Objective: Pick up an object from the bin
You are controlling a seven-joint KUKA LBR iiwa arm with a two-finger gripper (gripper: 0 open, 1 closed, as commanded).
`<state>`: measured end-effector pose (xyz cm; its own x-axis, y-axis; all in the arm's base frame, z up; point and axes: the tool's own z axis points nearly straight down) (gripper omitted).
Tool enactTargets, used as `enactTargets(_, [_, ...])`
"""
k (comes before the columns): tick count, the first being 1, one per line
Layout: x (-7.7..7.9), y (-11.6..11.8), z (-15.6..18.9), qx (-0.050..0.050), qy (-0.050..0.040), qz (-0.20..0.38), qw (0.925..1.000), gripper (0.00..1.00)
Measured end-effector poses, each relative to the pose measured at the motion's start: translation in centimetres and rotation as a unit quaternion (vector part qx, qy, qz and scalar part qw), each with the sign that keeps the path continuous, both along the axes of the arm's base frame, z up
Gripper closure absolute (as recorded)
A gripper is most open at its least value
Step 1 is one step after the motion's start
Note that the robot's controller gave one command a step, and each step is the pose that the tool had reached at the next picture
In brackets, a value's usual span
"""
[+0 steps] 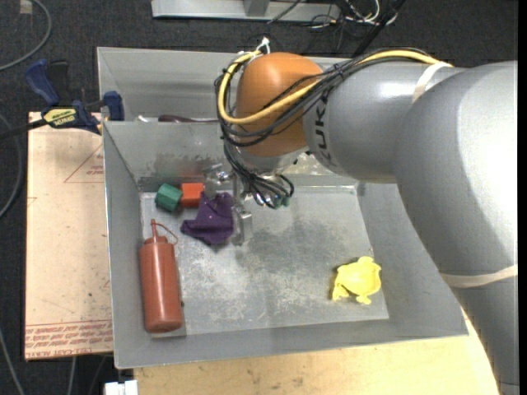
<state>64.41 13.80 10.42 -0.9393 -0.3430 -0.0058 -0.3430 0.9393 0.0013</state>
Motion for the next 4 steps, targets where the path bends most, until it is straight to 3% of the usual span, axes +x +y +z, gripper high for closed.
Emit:
enactTargets(1, [-1.6, 0.8, 0.2, 0.0, 0.0015, -0.129, 0.9916, 0.0])
enactTargets(2, [-0.9, 0.6, -1.4, 0.001, -0.0007, -0.121, 0.9926, 0.0])
enactTargets(3, [-1.4, 0.5, -3.2, 0.002, -0.0007, -0.226, 0.9742, 1.0])
enactTargets(4, [-1.4, 0.5, -3.2, 0.002, -0.0008, -0.226, 0.9742, 1.0])
